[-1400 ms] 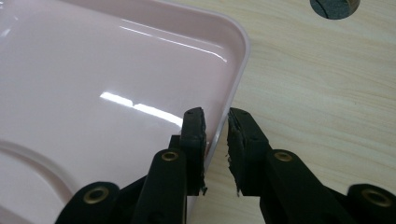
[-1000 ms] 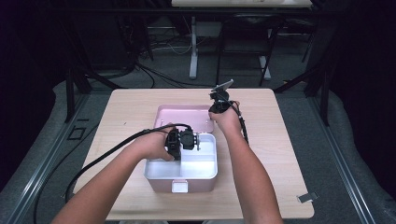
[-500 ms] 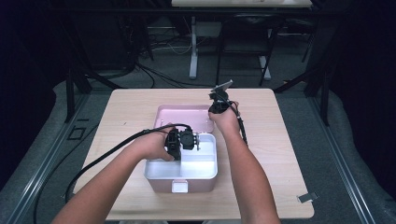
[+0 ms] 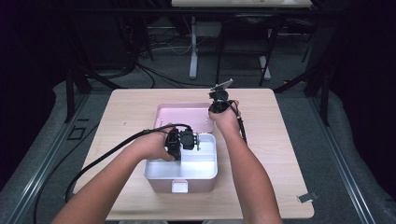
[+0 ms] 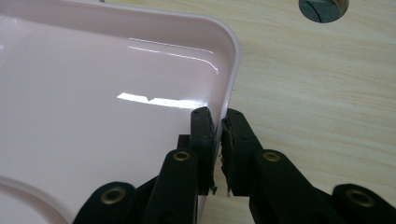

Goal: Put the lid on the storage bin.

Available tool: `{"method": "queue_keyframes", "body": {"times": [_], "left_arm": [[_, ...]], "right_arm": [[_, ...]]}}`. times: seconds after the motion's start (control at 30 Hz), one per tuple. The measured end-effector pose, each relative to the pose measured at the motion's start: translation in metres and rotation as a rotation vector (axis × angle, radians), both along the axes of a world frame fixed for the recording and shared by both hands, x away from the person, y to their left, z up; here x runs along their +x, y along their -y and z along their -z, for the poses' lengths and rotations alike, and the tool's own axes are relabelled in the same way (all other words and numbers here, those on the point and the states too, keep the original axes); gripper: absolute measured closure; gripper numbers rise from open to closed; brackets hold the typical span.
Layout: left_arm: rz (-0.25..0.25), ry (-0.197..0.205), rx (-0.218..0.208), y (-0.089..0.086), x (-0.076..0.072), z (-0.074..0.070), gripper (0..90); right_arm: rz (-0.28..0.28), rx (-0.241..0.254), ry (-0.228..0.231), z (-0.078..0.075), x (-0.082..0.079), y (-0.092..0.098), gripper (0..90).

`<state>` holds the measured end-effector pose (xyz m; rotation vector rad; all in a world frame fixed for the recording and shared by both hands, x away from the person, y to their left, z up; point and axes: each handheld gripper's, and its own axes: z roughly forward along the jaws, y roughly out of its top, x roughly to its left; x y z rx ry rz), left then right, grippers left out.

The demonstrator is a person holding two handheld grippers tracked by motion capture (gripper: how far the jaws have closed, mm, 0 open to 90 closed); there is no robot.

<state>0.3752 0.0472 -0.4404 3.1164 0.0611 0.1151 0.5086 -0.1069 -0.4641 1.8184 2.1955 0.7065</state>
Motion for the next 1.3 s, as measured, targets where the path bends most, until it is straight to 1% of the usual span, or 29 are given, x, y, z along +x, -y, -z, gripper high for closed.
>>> {"method": "queue_keyframes", "body": {"times": [0.1,0.37,0.53,0.77,1.07,1.2,1.3], "left_arm": [[0.000,0.003,0.001,0.000,0.000,0.000,86.5],[0.001,-0.005,0.000,0.000,0.001,0.000,86.5],[0.000,-0.005,0.000,0.000,0.001,0.000,86.5],[0.001,-0.006,-0.001,0.000,0.001,0.000,86.5],[0.001,-0.007,-0.001,0.000,0.001,0.000,86.5],[0.000,-0.007,-0.002,0.000,0.001,0.000,86.5],[-0.001,-0.011,-0.003,0.000,0.002,0.000,86.5]], "right_arm": [[-0.002,0.008,0.007,-0.002,-0.001,0.001,83.9],[0.003,0.015,0.028,-0.006,-0.003,0.002,84.4],[0.003,0.020,0.026,-0.009,-0.003,0.002,84.8],[0.006,0.025,0.047,-0.014,-0.006,0.003,85.3],[0.001,0.051,0.100,-0.026,-0.013,0.007,86.2],[-0.003,0.056,0.133,-0.036,-0.018,0.007,86.8],[-0.010,0.059,0.158,-0.044,-0.026,0.008,87.0]]}}
